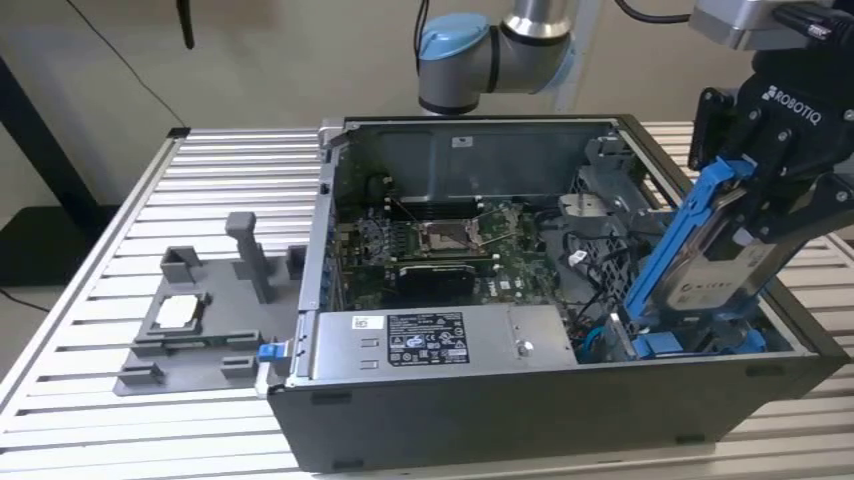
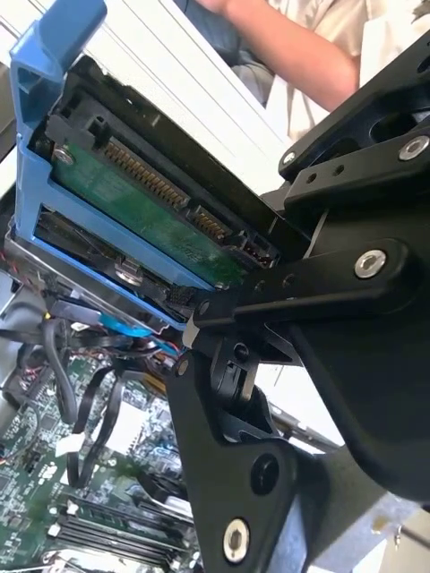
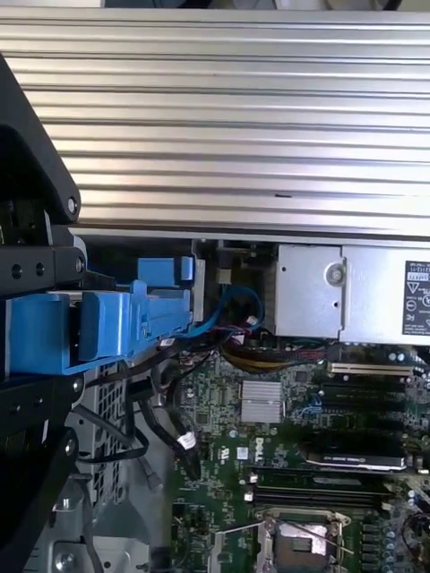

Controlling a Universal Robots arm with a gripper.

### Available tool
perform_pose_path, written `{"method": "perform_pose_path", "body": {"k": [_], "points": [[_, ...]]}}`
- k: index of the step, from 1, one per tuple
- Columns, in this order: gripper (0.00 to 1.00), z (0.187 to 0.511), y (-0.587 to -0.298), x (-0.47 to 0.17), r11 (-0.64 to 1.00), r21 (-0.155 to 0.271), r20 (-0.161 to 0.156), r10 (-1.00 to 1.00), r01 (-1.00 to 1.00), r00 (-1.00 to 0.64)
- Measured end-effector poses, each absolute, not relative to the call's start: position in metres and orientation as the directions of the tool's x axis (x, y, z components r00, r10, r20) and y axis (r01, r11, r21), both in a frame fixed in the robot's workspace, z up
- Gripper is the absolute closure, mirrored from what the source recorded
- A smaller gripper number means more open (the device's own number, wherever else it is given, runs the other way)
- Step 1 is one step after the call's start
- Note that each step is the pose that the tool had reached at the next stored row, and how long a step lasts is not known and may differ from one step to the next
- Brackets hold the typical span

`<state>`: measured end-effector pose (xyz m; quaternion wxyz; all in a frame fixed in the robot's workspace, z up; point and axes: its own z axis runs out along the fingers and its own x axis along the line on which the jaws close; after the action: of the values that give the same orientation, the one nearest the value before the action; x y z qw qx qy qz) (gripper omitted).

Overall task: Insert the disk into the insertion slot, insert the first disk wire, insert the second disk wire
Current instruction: 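Insert the disk into the insertion slot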

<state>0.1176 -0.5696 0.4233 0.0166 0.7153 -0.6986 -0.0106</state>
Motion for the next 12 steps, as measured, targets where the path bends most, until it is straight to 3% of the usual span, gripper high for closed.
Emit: {"method": "perform_pose_path", "body": {"k": [12], "points": [[0.67,0.405,-0.570,0.118,-0.026,0.036,0.008,-1.000,-0.999,0.026]]}}
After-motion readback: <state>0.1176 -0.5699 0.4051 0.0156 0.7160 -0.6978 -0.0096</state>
